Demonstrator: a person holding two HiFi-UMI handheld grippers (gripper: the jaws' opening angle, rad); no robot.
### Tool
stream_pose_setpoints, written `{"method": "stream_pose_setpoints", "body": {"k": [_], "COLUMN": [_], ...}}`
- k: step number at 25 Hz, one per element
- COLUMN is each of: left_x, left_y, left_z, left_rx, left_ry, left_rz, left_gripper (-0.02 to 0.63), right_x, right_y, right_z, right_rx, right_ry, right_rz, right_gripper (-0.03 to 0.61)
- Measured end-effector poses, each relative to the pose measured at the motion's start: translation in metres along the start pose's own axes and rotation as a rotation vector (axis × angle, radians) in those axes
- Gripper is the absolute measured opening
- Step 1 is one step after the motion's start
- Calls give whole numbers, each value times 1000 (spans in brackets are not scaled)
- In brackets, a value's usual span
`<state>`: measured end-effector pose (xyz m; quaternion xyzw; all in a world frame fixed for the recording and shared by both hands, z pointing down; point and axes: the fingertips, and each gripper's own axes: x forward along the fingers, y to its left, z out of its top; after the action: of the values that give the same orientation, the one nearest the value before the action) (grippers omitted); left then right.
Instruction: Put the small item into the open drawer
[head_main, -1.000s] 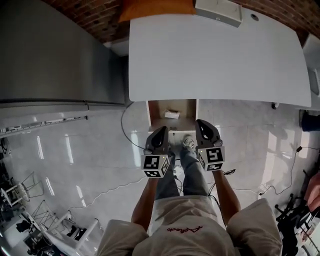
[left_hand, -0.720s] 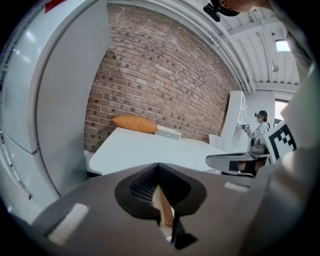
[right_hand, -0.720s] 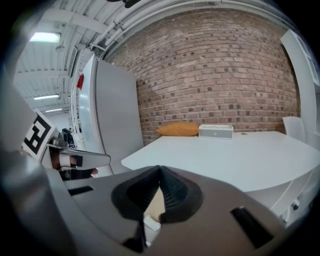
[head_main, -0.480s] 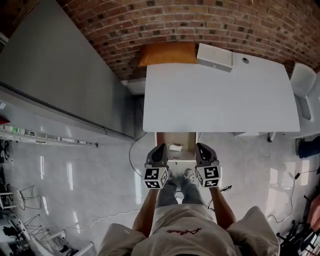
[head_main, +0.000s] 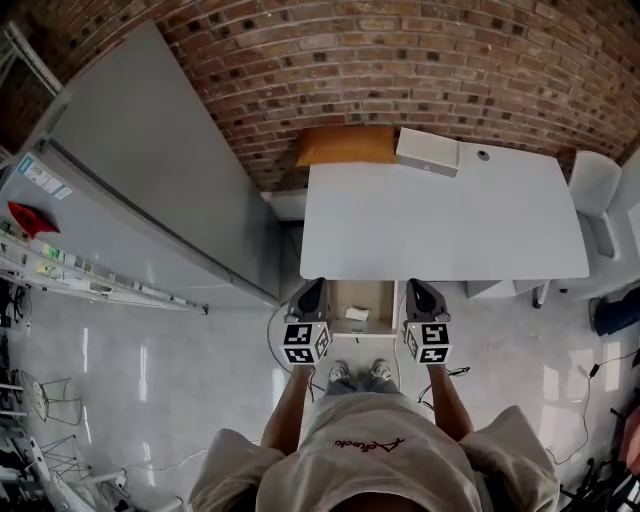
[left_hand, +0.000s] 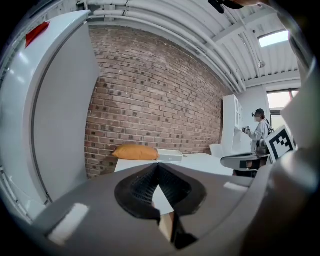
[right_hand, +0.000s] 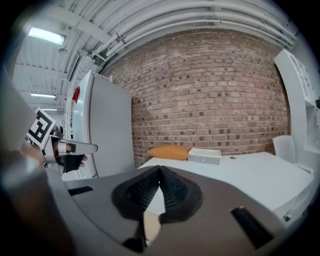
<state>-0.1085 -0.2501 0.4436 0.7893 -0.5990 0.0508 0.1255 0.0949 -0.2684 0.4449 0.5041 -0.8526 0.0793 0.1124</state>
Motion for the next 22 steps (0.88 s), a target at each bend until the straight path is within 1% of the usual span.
{"method": "stream_pose_setpoints", "body": {"k": [4, 13, 17, 22], "left_x": [-13, -38, -46, -48], "left_y": [5, 25, 34, 43], "left_z": [18, 46, 58, 70], "left_rx": [11, 43, 31, 46], "left_ry": [-17, -45, -77, -100], "left_rz": [13, 30, 42, 50], "left_gripper": [8, 8, 8, 8], "right_x": [-11, -26, -29, -27], "right_y": [-7, -1, 3, 9], "right_z": [21, 42, 47, 59], "right_rx": [-18, -38, -54, -69], "right_ry": [-30, -53, -60, -83], "right_rz": [-16, -64, -66, -65], "right_gripper": [12, 12, 12, 12]}}
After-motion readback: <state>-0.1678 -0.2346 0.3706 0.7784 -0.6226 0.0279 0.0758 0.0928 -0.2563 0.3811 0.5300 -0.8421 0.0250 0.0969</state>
